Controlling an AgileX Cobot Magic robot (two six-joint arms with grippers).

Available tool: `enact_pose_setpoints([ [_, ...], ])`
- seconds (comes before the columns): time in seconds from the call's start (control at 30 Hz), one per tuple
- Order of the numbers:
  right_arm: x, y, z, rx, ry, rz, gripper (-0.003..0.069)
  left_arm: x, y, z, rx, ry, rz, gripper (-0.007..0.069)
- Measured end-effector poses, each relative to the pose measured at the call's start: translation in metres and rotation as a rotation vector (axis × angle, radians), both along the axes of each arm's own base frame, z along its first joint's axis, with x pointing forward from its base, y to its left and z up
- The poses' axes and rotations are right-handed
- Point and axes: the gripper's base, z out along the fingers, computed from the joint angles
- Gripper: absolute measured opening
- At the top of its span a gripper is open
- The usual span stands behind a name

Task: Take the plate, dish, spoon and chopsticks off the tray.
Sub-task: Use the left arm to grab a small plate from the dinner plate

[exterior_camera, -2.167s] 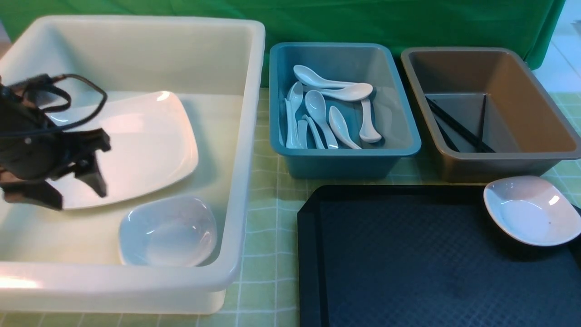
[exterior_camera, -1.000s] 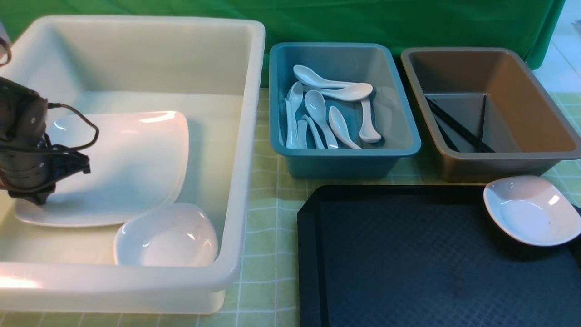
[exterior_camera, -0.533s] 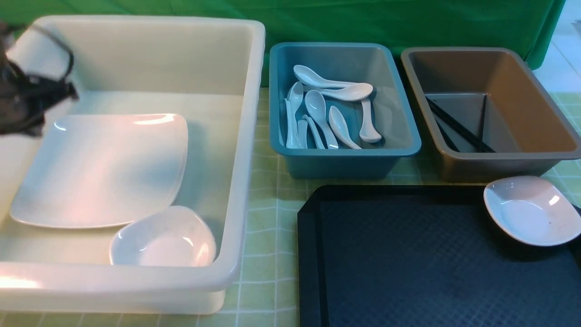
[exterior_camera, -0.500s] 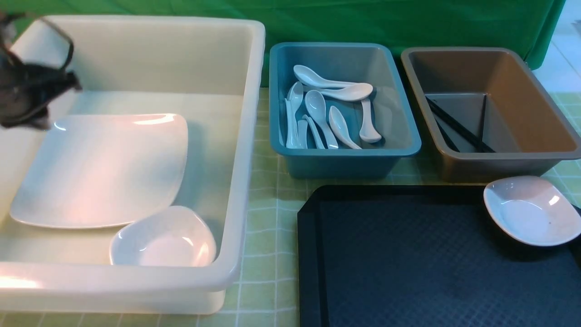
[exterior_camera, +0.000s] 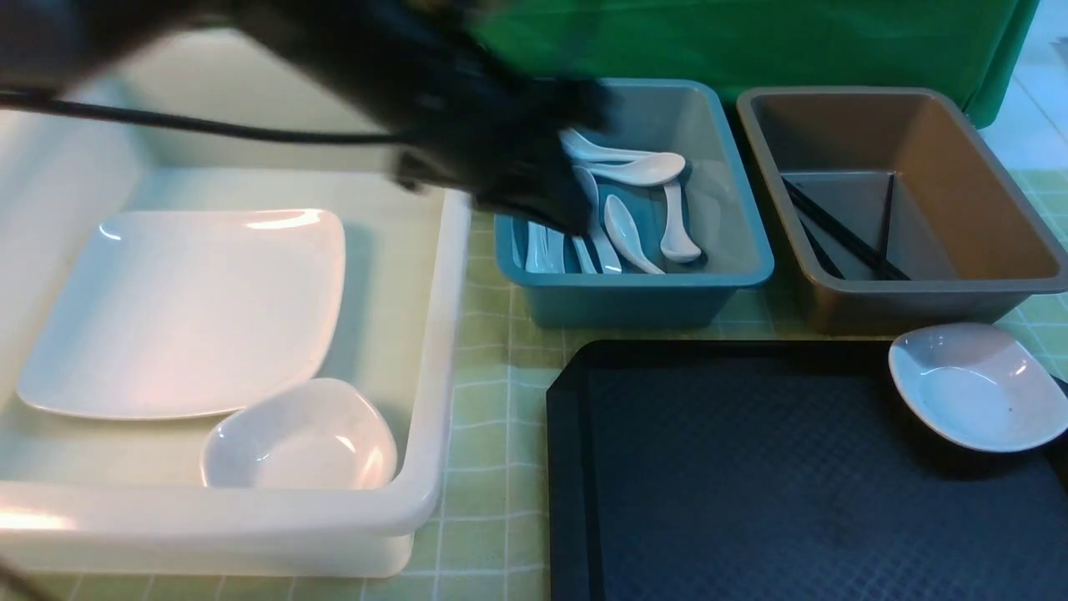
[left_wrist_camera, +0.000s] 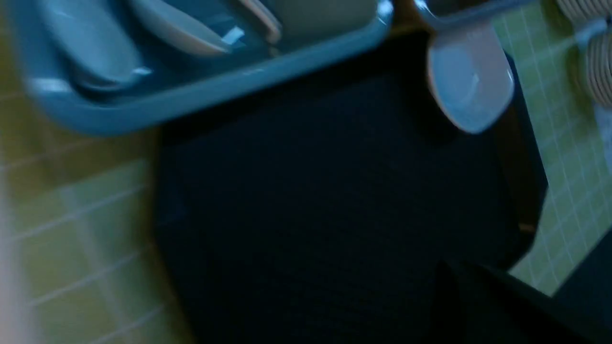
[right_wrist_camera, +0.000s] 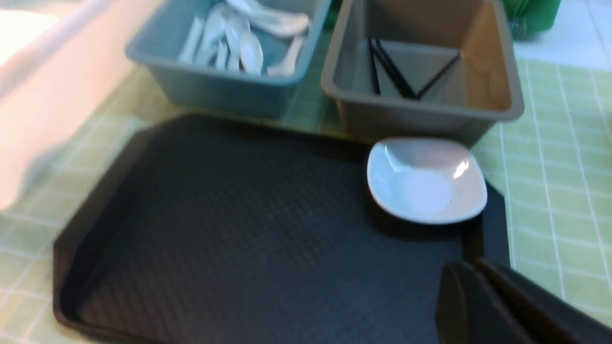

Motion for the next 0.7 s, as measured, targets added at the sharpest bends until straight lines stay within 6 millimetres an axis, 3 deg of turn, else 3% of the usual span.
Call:
enact_pose_setpoints([
  [0.13,0.004,0.002,0.000,-0.010,0.021,0.000,0.0008,0.003,-0.070,-0.027,0.000,0.084,-0.074,-0.0001],
  [0.2,0.005,0.002,0.000,-0.011,0.022,0.000,0.0008,0.005,-0.090,-0.037,-0.004,0.106,-0.080,0.0012],
  [0.27,0.005,0.002,0.000,-0.011,0.022,0.000,0.0008,0.006,-0.122,-0.049,-0.018,0.119,-0.099,0.0053],
  [0.3,0.005,0.002,0.000,-0.011,0.022,0.000,0.0008,0.004,-0.129,-0.052,-0.018,0.122,-0.107,0.0062],
  [0.4,0.005,0.002,0.000,-0.012,0.022,0.000,0.0008,-0.003,-0.169,-0.082,-0.016,0.156,-0.141,0.0148],
  [0.53,0.005,0.003,0.001,-0.009,0.017,0.001,0.0010,-0.005,-0.198,-0.111,-0.019,0.202,-0.125,0.0248],
  [0.7,0.005,0.003,0.002,-0.006,0.007,0.003,0.0011,0.010,-0.211,-0.141,-0.053,0.214,-0.030,0.0297],
])
